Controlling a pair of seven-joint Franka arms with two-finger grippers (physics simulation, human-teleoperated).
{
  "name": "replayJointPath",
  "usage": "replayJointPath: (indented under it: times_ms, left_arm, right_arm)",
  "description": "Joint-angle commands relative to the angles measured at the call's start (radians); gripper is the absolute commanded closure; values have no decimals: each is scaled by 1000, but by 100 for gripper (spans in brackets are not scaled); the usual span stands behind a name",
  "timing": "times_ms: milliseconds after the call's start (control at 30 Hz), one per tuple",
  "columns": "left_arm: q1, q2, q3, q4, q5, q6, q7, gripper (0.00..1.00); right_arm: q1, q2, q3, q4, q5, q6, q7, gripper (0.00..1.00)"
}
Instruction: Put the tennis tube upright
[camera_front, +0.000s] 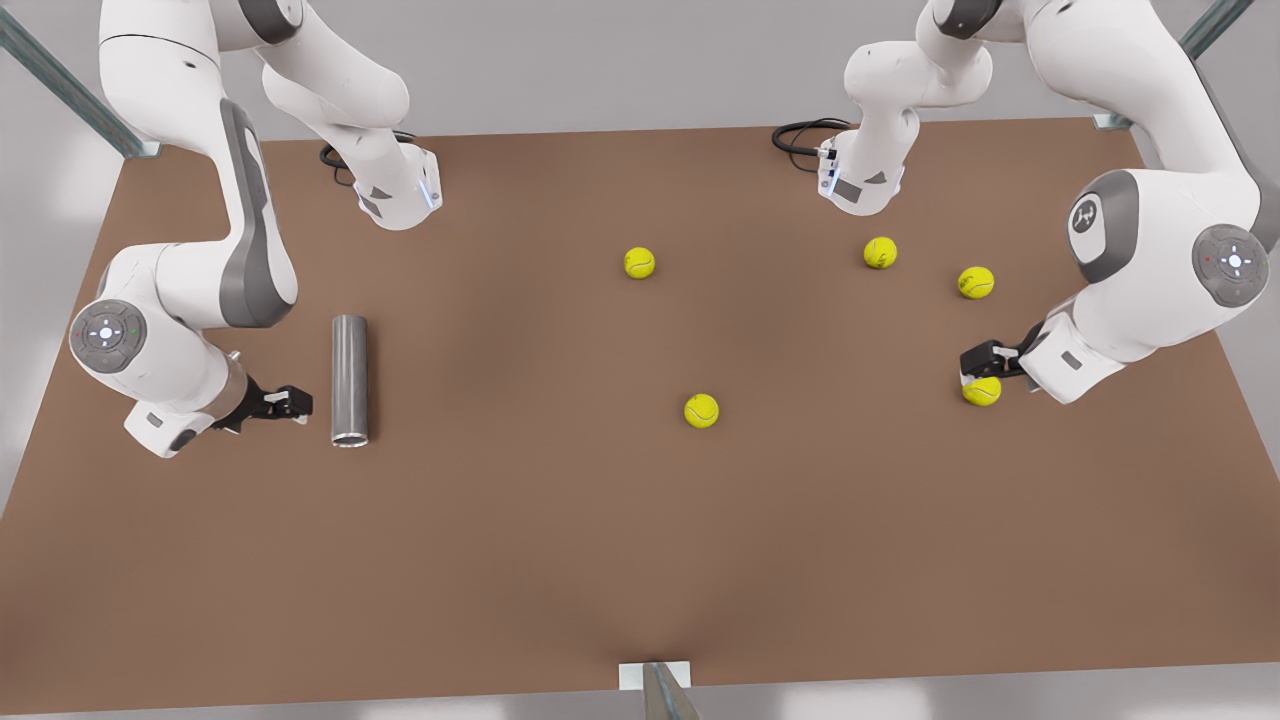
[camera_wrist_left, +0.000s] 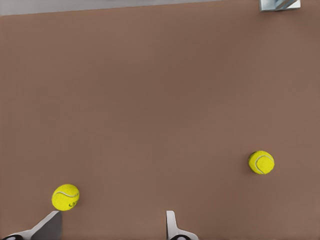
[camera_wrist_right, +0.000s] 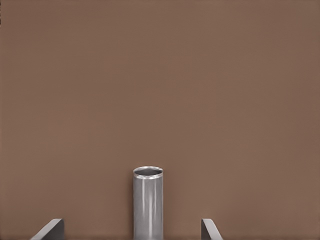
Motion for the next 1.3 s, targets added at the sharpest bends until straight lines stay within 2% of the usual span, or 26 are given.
replayJointPath:
  times_ms: [0,167,233,300,433,533,700,800,867,933,1100,1267]
  left_arm:
    - [0,-1,2,0,-1,0,0,0]
    - [0,-1,0,-15,-12,-9,-18,0]
    - [-9,16,-2,-26,-23,-8,-84,0]
    - [-40,71,-2,-17,-29,35,-126,0]
    - [-37,94,-2,-12,-29,44,-126,0]
    - [-37,97,-2,-15,-29,54,-126,0]
    - [-35,110,0,-20,-27,61,-141,0]
    - [-38,119,0,-20,-27,63,-143,0]
    - [-34,126,0,-20,-26,64,-143,0]
    - [-34,128,0,-20,-24,64,-143,0]
    - [-28,137,0,-21,-20,78,-143,0]
    - [-26,156,0,-20,-17,87,-143,0]
  right_arm:
    - [1,0,0,0,0,0,0,0]
    - [1,14,0,0,2,-3,3,0]
    - [16,144,0,12,-44,-49,15,0]
    - [13,176,-1,18,-48,-97,17,0]
    - [-76,291,-5,-35,-51,40,21,0]
    - [-73,336,-5,-44,-49,80,38,0]
    - [-44,259,8,-152,-46,112,106,0]
    - [-88,112,8,-371,-40,247,91,0]
    - [-100,48,8,-515,-37,353,89,0]
    - [-108,14,9,-598,-32,379,89,0]
    - [-117,6,9,-626,-32,400,90,0]
    - [-143,69,9,-653,-40,512,66,0]
